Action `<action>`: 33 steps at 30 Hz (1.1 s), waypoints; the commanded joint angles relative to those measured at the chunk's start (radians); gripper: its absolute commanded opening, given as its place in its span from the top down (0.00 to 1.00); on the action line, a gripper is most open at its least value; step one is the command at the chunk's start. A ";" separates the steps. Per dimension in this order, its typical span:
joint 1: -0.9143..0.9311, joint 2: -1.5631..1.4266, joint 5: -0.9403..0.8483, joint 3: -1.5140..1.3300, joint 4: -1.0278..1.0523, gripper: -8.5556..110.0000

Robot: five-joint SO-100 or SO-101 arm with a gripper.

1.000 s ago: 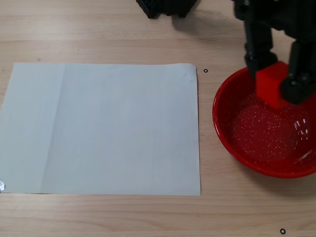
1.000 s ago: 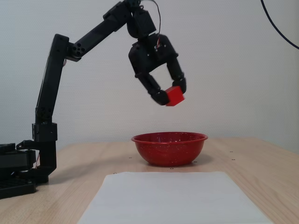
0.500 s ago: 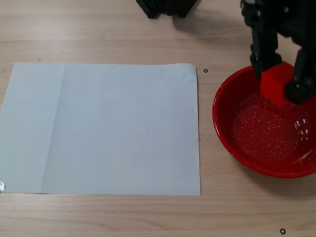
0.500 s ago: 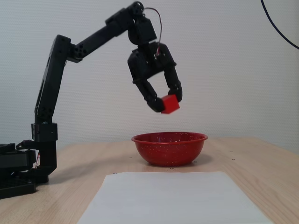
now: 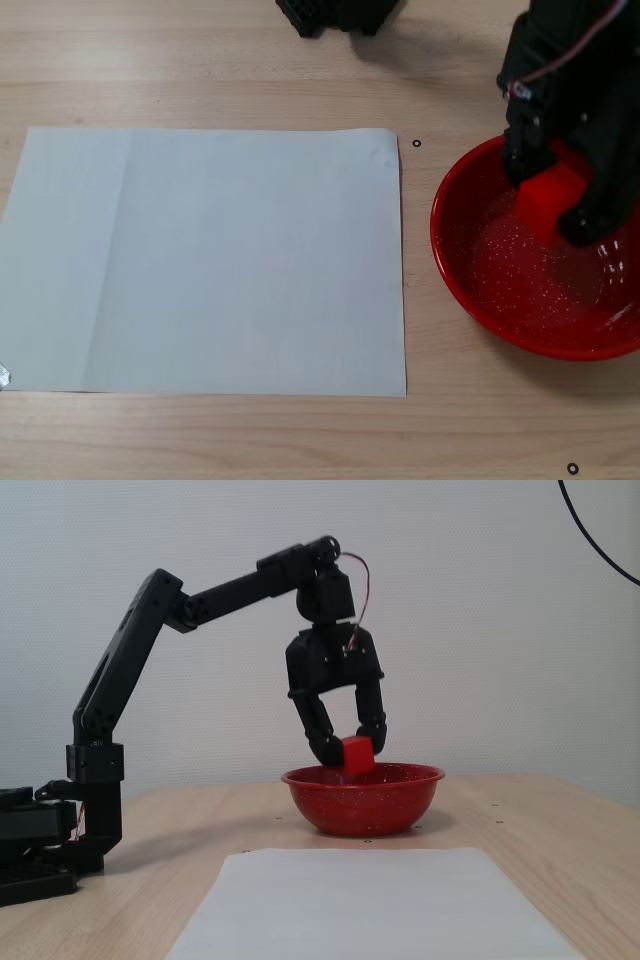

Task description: Grasp the red cube and put it in the red bowl.

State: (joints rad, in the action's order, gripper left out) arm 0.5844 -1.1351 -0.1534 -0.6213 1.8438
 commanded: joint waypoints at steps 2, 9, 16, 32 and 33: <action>-0.005 -0.052 -0.017 0.086 -0.008 0.93; -0.011 -0.041 -0.023 0.091 -0.034 0.88; -0.021 -0.066 -0.035 0.130 -0.005 0.62; -0.067 -0.110 -0.015 0.267 0.057 0.91; -0.072 -0.115 -0.011 0.272 0.061 0.93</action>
State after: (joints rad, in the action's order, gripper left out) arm 0.5338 -1.1091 -0.1795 -0.4479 1.8730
